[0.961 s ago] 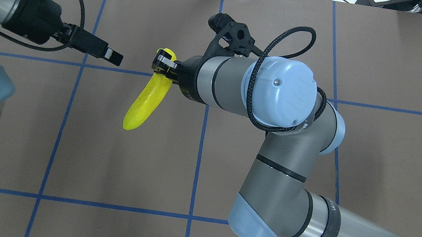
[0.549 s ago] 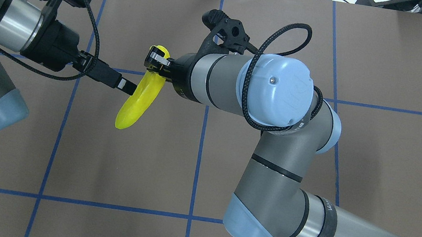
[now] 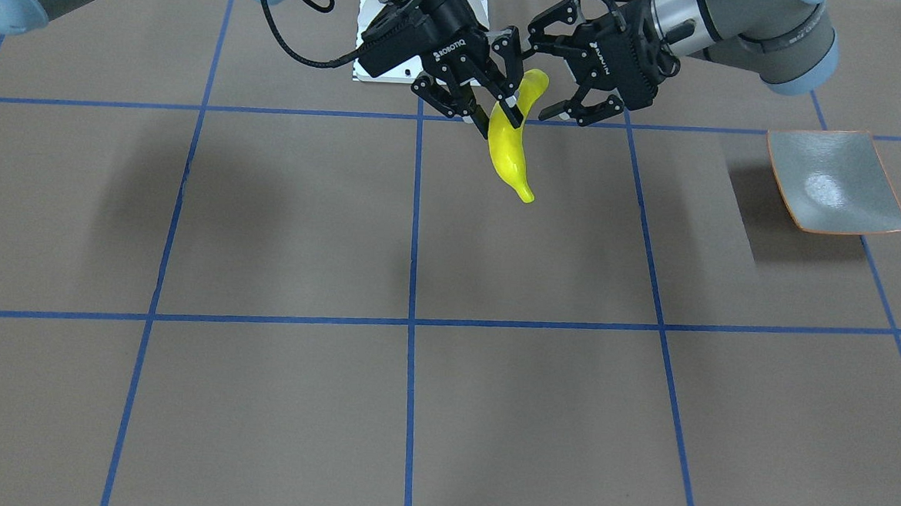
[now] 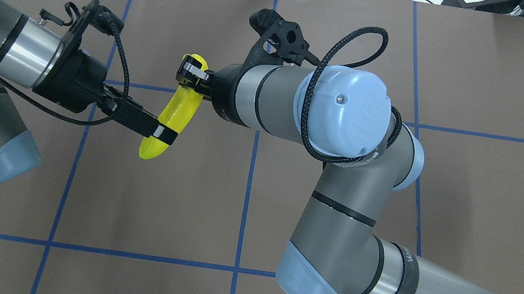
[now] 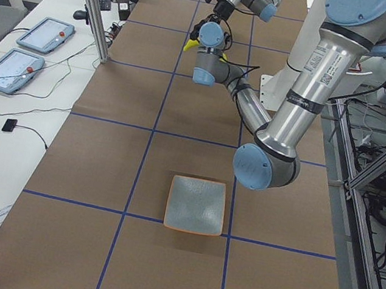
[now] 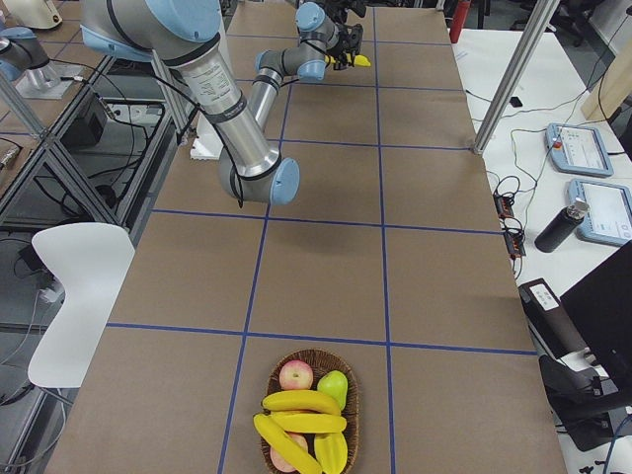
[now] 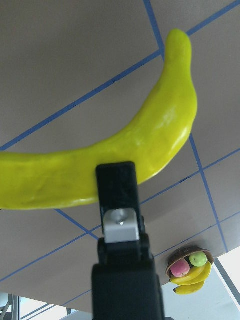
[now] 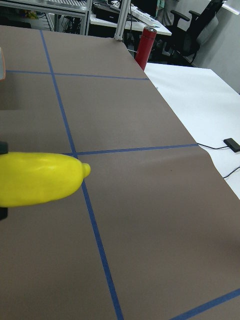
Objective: Transfer all bananas from basket to plate
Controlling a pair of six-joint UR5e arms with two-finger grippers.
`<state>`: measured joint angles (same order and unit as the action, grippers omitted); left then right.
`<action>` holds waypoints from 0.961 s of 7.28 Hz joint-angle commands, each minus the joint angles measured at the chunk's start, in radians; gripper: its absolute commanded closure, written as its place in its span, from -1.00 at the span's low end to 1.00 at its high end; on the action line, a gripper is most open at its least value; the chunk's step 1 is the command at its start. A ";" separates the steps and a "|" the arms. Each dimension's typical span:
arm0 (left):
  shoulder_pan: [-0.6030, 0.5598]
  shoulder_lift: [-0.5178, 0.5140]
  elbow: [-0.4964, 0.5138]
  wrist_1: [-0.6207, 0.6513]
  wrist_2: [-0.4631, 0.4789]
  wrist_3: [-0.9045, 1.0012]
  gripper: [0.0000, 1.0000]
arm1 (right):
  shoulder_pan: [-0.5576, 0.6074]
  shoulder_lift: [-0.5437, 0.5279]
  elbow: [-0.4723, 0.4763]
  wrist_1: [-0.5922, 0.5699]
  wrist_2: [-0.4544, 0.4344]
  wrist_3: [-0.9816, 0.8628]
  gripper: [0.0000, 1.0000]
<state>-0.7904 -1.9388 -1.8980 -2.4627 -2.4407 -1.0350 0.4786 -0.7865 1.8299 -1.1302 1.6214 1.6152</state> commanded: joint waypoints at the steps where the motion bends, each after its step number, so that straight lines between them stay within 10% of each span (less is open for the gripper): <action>1: 0.002 -0.002 -0.010 -0.001 0.002 0.000 0.80 | 0.000 -0.002 0.006 0.001 0.000 -0.001 1.00; 2: 0.002 -0.002 -0.012 -0.001 0.002 0.000 1.00 | 0.002 -0.002 0.006 0.001 0.000 -0.005 0.59; 3: 0.002 0.000 -0.012 -0.001 0.002 0.000 1.00 | 0.002 0.000 0.011 0.001 -0.002 -0.014 -0.98; 7: -0.004 0.103 -0.018 0.004 -0.003 -0.025 1.00 | 0.096 -0.074 0.068 -0.003 0.035 -0.087 -1.00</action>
<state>-0.7909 -1.8951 -1.9096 -2.4606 -2.4408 -1.0586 0.5396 -0.8184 1.8923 -1.1315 1.6383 1.5603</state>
